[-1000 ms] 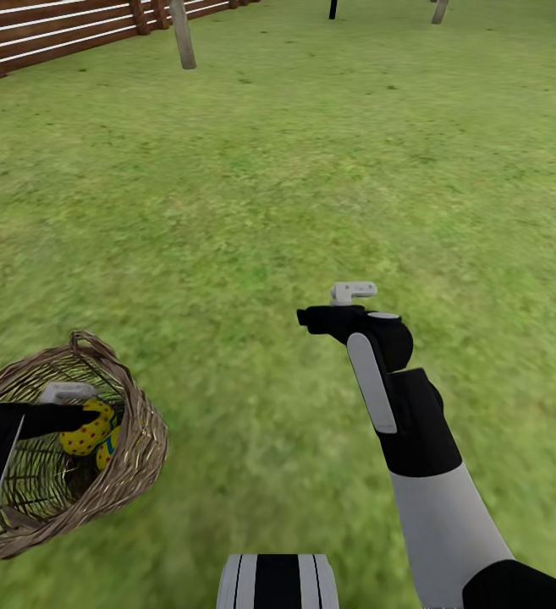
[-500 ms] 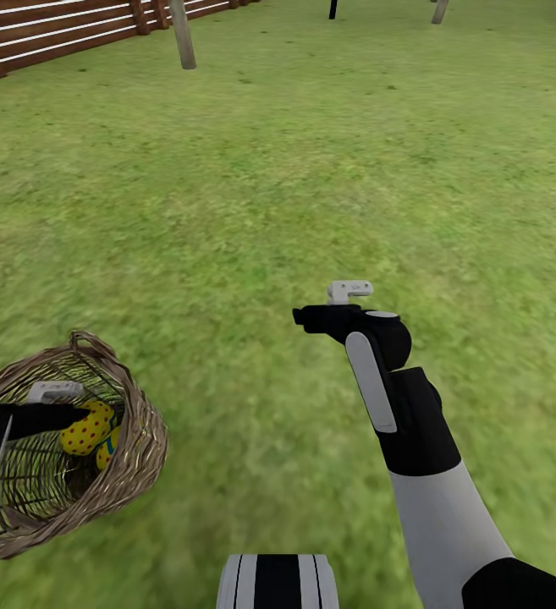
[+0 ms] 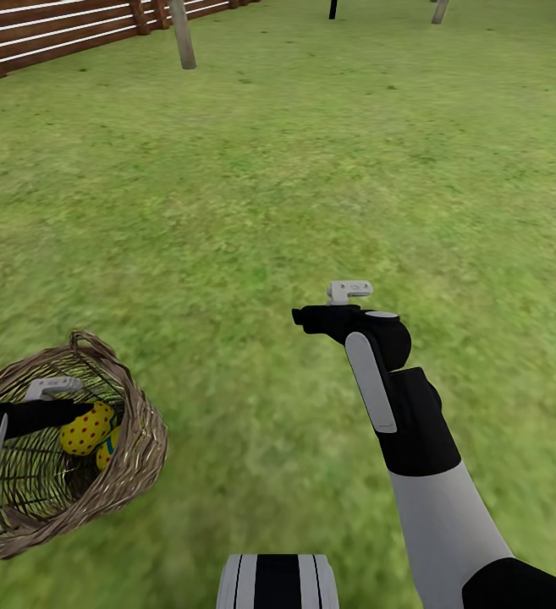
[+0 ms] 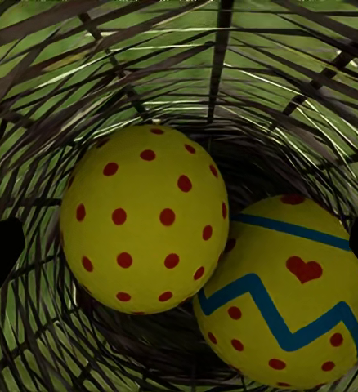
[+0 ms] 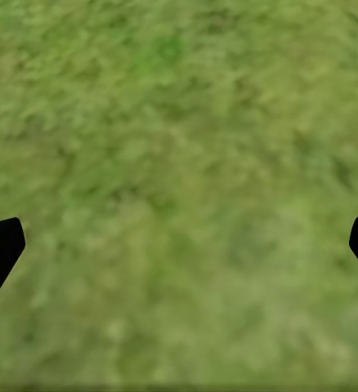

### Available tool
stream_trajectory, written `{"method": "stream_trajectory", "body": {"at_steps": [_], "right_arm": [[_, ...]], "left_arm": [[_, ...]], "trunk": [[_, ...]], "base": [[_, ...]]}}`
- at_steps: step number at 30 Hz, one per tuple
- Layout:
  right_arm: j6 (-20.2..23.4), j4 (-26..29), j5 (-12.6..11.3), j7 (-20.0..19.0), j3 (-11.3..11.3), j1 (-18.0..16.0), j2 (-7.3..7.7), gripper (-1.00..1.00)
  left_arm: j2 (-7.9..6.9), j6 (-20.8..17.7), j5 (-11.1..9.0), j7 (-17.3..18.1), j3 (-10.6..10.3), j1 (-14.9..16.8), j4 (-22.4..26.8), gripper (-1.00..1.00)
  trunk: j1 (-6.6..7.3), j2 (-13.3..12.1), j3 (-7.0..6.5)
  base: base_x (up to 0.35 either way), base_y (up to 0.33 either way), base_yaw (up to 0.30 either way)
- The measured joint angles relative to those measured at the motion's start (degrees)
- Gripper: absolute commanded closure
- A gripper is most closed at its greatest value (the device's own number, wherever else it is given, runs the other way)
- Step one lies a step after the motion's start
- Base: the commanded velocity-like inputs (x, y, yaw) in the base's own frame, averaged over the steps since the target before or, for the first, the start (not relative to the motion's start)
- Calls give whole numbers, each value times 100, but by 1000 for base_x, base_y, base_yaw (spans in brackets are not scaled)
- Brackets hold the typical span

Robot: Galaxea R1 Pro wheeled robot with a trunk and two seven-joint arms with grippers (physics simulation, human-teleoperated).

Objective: Take the three Easter eggs out of the wicker basket on the lawn in the garden, then place them on the lawn next to a single tree (choose any tree) so that all three eggs are next to the same tree and none are left in the basket.

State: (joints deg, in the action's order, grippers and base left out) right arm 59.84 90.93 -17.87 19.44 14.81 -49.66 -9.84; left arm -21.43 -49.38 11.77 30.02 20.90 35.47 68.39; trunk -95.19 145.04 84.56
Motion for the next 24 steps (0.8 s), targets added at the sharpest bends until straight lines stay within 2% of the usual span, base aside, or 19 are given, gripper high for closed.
{"method": "stream_trajectory", "body": {"at_steps": [8,10,21,24], "right_arm": [[0,-4,1,0,7,4,18,-100],[0,-6,5,0,13,1,21,-100],[0,-9,39,14,160,-5,25,-100],[0,-9,53,16,164,-5,26,-100]], "left_arm": [[-2,4,-39,-1,26,0,3,-100],[-1,10,-42,-1,31,0,3,-100],[2,30,-52,-1,45,0,69,-100],[4,32,-50,0,125,0,119,-100]], "trunk": [[0,0,0],[-6,2,44],[-8,4,66],[-8,4,66]], "base": [[0,0,0],[0,0,0],[0,0,0],[0,0,0]]}}
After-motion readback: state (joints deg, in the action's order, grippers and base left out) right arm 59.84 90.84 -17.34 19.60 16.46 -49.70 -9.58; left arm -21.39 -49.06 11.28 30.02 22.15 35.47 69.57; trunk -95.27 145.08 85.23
